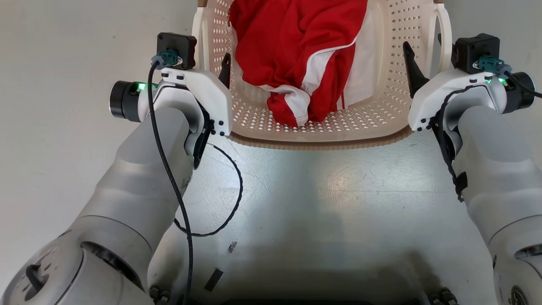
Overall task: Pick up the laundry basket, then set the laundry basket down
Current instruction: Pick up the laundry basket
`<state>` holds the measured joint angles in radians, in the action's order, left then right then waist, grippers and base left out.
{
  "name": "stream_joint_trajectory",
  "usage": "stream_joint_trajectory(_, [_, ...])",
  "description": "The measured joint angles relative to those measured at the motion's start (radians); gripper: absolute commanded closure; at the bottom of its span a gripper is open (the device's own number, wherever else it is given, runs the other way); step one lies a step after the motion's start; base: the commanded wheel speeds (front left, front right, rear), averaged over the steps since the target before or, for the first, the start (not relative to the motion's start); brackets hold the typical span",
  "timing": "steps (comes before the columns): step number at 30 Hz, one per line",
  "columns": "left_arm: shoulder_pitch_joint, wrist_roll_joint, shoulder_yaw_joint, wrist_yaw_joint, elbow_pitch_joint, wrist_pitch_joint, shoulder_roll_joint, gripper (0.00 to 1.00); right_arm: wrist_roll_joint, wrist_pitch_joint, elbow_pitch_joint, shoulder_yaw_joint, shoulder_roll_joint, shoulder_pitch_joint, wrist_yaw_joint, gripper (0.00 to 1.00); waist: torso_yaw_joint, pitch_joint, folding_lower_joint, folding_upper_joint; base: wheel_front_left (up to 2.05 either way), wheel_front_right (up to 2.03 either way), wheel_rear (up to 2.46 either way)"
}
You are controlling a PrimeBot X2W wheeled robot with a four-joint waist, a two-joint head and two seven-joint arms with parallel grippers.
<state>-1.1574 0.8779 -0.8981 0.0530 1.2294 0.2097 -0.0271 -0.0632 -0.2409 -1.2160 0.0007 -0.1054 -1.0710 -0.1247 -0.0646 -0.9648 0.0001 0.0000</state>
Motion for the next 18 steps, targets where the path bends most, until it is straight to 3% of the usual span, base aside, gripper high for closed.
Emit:
stream_joint_trajectory(10, [-0.003, 0.011, -0.022, 0.008, 0.010, -0.004, 0.000, 0.00, 0.000, -0.001, -0.002, -0.002, 0.008, 0.000, 0.000, 0.00, 0.012, -0.001, 0.0000, 0.0000, 0.00, 0.00, 0.00])
stream_joint_trajectory(11, [-0.004, 0.011, -0.026, 0.009, 0.011, -0.004, 0.000, 0.24, 0.000, -0.002, -0.003, -0.002, 0.009, 0.000, 0.000, 0.00, 0.012, -0.001, 0.0000, 0.0000, 0.00, 0.00, 0.00])
stream_joint_trajectory(12, [-0.006, 0.011, -0.030, 0.008, 0.011, -0.004, 0.000, 1.00, 0.000, -0.002, -0.004, -0.002, 0.010, 0.000, 0.000, 0.00, 0.012, -0.001, 0.0000, 0.0000, 0.00, 0.00, 0.00])
stream_joint_trajectory(13, [-0.009, 0.011, -0.033, 0.008, 0.012, -0.004, 0.000, 1.00, 0.000, -0.003, -0.005, -0.002, 0.011, 0.000, 0.000, 0.00, 0.012, -0.001, 0.0000, 0.0000, 0.00, 0.00, 0.00])
stream_joint_trajectory(14, [-0.012, 0.011, -0.036, 0.008, 0.013, -0.003, 0.000, 1.00, 0.000, -0.005, -0.006, -0.002, 0.012, 0.000, 0.000, 0.36, 0.012, -0.001, 0.0000, 0.0000, 0.00, 0.00, 0.00])
stream_joint_trajectory(15, [-0.016, 0.011, -0.039, 0.009, 0.017, -0.002, -0.001, 1.00, 0.000, -0.006, -0.007, -0.002, 0.013, 0.000, 0.000, 1.00, 0.012, -0.001, 0.0000, 0.0000, 0.00, 0.00, 0.00])
stream_joint_trajectory(18, [-0.021, 0.012, -0.042, 0.009, 0.016, 0.007, -0.003, 1.00, 0.000, -0.006, -0.023, 0.008, 0.016, 0.000, 0.002, 1.00, 0.010, 0.003, 0.0000, 0.0000, 0.00, 0.00, 0.00])
